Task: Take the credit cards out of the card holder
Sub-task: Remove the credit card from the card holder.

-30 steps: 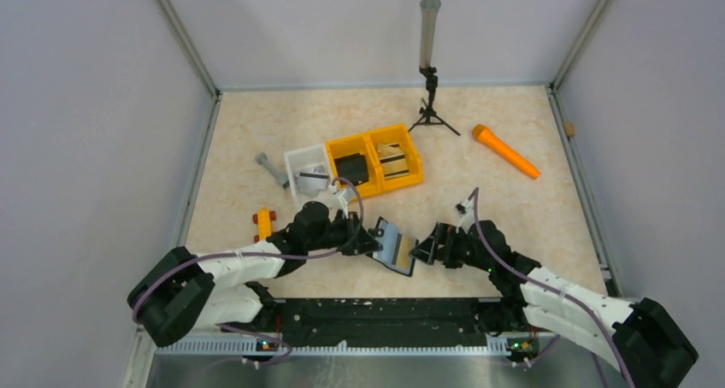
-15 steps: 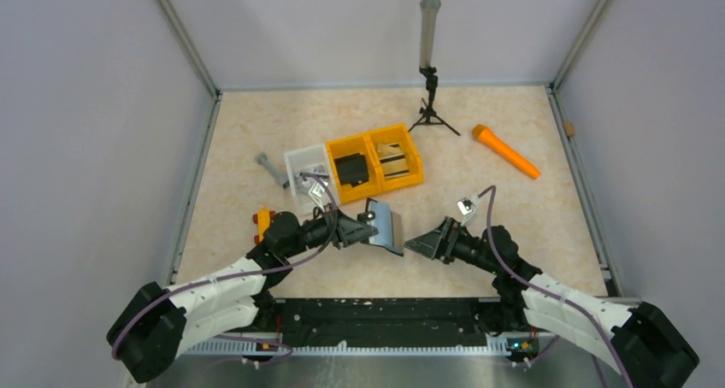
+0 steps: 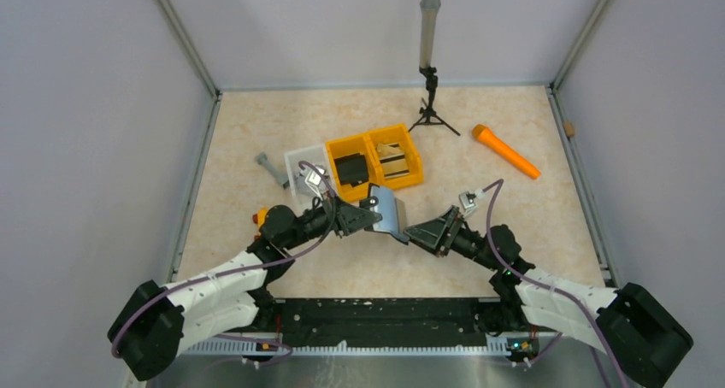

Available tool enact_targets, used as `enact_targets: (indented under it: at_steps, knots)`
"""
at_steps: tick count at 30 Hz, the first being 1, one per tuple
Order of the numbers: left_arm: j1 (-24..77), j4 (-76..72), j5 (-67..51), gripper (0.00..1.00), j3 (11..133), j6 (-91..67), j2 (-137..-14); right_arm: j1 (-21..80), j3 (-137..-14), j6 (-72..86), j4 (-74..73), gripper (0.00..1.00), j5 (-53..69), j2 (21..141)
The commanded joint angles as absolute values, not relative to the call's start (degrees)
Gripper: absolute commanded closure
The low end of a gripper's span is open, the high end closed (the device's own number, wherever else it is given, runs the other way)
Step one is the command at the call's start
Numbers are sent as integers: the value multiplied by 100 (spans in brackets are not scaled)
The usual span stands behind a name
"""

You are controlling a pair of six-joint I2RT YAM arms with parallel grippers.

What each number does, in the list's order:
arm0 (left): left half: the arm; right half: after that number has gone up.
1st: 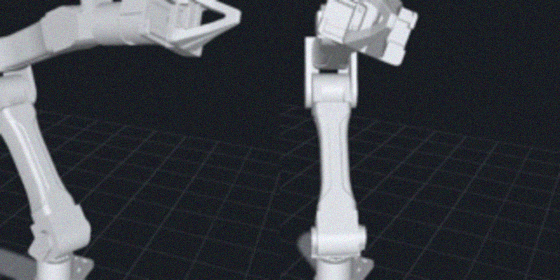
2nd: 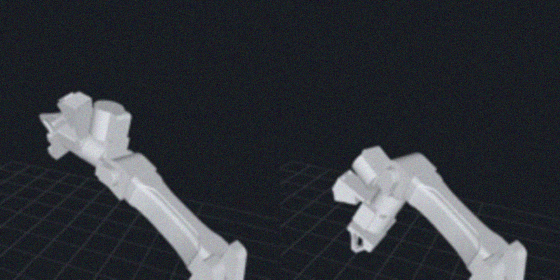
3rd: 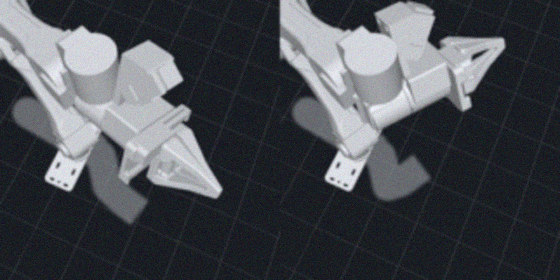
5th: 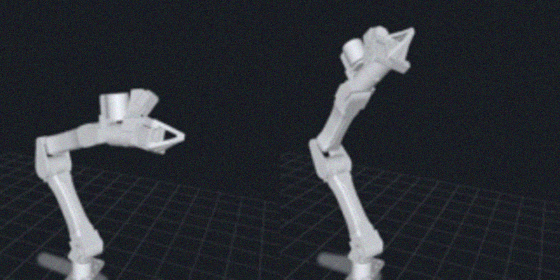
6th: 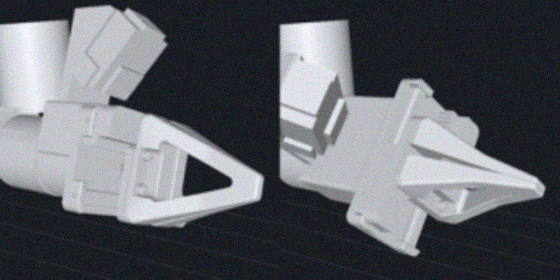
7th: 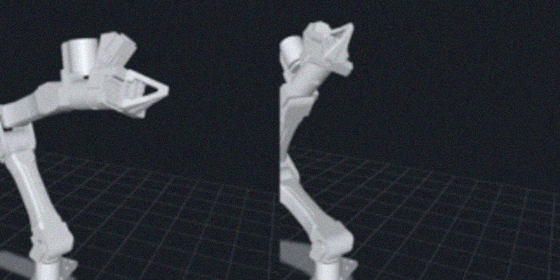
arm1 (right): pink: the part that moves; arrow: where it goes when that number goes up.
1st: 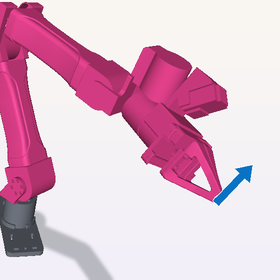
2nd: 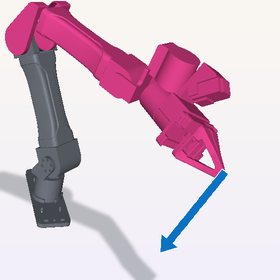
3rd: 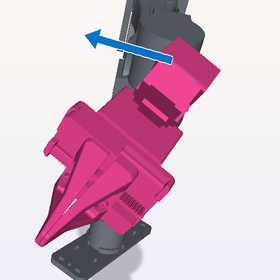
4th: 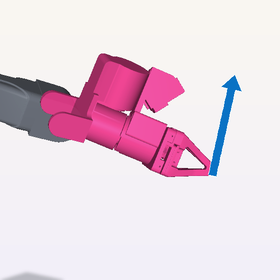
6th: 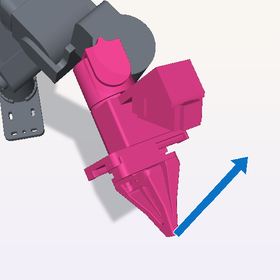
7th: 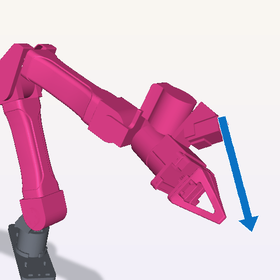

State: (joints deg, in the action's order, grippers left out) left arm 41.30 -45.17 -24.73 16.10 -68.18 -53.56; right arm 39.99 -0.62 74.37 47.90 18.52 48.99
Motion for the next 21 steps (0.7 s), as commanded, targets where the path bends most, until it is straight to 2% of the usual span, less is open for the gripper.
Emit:
enact_targets:
  at_steps: [1,8,13,17,21]
  knots:
    - [4106,-5136,-2594,100,2066,-6970,-5383,4014,-110,7646,5690,6,1789,5133]
    - [4111,-5335,-2722,100,2210,-7048,-5524,4008,-260,7712,5768,6,1775,5259]
    - [4105,-5488,-2790,100,2255,-7143,-5609,4008,-128,8115,6608,6,1726,5459]
    - [4111,-5789,-2834,100,2207,-7327,-5694,4013,-198,8749,7381,8,1818,5671]
    - [4110,-5836,-2871,100,2250,-7374,-5662,4008,-363,8894,7474,13,1911,5668]
